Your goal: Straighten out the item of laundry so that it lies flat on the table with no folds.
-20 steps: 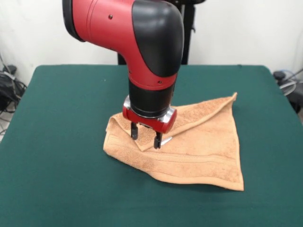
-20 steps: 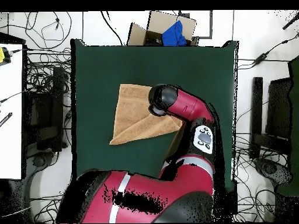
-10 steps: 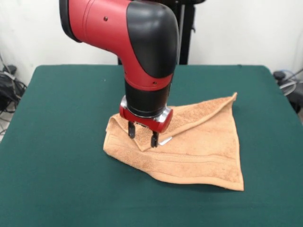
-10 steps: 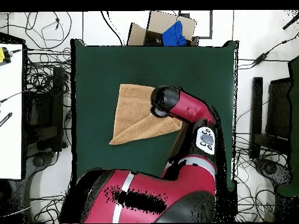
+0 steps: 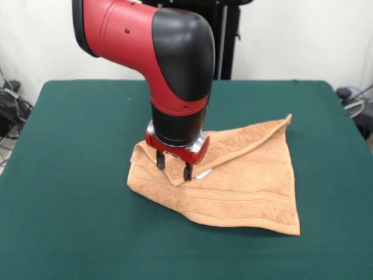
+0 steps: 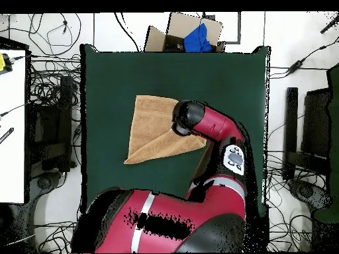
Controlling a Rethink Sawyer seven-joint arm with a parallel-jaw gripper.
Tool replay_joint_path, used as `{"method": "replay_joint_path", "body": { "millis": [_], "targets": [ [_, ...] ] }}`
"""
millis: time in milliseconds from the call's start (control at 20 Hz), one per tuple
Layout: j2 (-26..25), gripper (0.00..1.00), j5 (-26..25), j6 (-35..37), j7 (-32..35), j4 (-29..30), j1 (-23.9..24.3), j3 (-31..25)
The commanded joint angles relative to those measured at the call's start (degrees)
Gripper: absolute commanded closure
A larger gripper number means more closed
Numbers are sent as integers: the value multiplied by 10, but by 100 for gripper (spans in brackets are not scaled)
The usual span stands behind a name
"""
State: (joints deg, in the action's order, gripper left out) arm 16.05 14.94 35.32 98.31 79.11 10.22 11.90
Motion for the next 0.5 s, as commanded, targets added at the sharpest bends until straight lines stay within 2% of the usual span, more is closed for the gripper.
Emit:
{"method": "replay_joint_path", "body": {
  "millis": [50, 500],
  "targets": [
    [-22, 0, -18, -57, 70, 53, 5, -55],
    [-24, 0, -15, -83, 70, 65, 7, -63]
  ]
}}
